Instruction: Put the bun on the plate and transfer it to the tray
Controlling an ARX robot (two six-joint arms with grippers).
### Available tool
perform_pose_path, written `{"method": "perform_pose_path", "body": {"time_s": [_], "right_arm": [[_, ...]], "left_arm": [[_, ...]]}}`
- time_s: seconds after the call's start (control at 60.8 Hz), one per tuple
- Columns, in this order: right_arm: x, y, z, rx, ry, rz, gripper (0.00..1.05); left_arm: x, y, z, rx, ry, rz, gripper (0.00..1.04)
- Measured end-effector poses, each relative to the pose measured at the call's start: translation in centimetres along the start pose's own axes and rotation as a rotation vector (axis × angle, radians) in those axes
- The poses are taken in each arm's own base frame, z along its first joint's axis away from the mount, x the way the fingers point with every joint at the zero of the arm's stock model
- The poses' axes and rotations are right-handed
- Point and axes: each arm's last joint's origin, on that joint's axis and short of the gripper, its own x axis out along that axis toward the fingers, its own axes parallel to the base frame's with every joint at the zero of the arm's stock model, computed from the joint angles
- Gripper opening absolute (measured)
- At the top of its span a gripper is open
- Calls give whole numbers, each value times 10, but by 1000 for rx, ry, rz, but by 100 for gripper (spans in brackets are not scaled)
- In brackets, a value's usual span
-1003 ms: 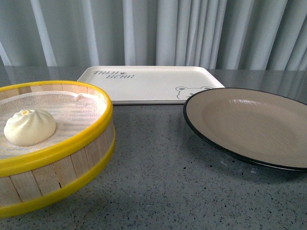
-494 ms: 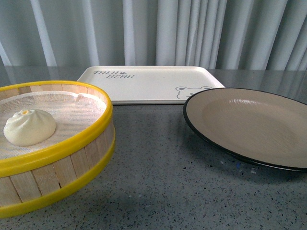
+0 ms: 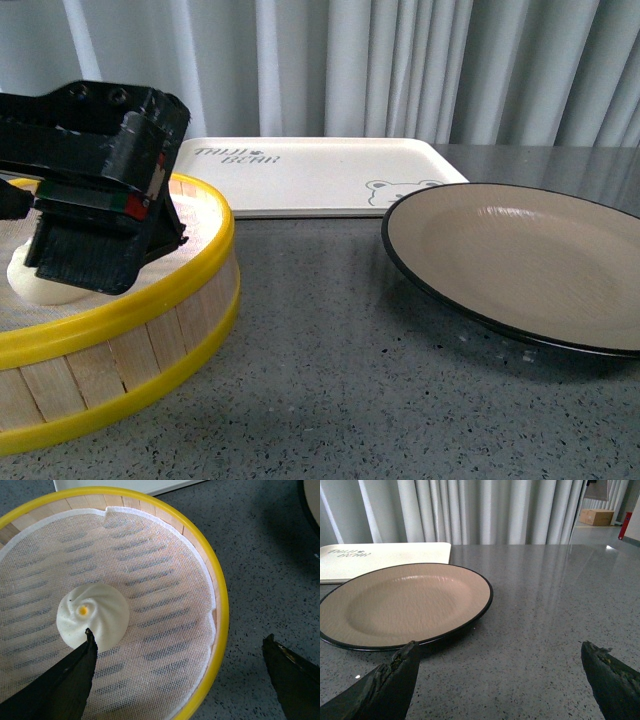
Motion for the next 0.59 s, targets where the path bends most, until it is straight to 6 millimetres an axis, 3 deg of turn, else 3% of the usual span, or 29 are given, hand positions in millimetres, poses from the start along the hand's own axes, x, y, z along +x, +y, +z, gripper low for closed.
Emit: {"method": "perform_pose_path", "body": {"time_s": [0.395,0.592], "right_arm": [[0,0,0,0,0,0,96],[0,0,0,0,0,0,96]], "left_arm": [[25,16,24,-28,22,104,98],[32,30,25,-26,55,167,98]]}}
